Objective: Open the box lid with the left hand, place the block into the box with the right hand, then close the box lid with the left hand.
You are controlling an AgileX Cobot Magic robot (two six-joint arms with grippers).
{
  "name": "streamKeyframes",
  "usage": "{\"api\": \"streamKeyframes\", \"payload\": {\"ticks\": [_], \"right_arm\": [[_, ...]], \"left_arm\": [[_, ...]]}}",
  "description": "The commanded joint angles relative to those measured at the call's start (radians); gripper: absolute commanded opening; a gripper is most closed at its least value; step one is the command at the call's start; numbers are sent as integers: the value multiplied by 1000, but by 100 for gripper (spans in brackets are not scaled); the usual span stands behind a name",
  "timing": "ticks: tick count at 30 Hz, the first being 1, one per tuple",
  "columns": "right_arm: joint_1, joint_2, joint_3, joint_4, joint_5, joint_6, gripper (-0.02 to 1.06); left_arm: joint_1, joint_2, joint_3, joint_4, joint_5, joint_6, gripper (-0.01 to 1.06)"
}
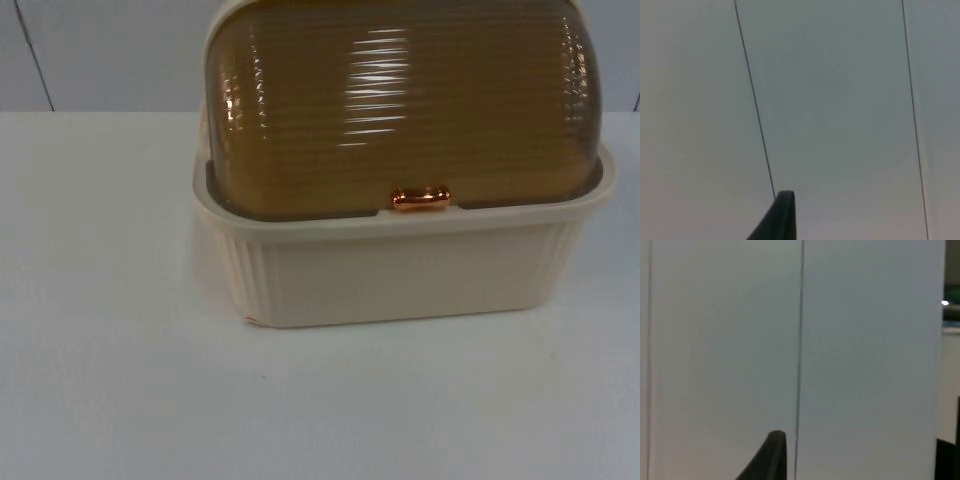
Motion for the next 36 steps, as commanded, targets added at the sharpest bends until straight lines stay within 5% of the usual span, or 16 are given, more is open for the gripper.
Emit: {"api": "streamKeyframes", "payload": {"ticks": [1, 19, 30, 36], "right_arm": [[-8, -17, -2, 116, 17, -116, 105], [17, -96, -3, 257, 123, -227, 105], [17, -160, 83, 250, 173, -175, 105], [17, -160, 112, 266, 120, -194, 105]], "left_arm": [[3, -21, -49, 10, 20, -7, 105], [12, -218, -63, 86, 100, -12, 105], [28, -260, -70, 106, 150, -42, 105], [33, -260, -68, 113, 168, -34, 105]]}}
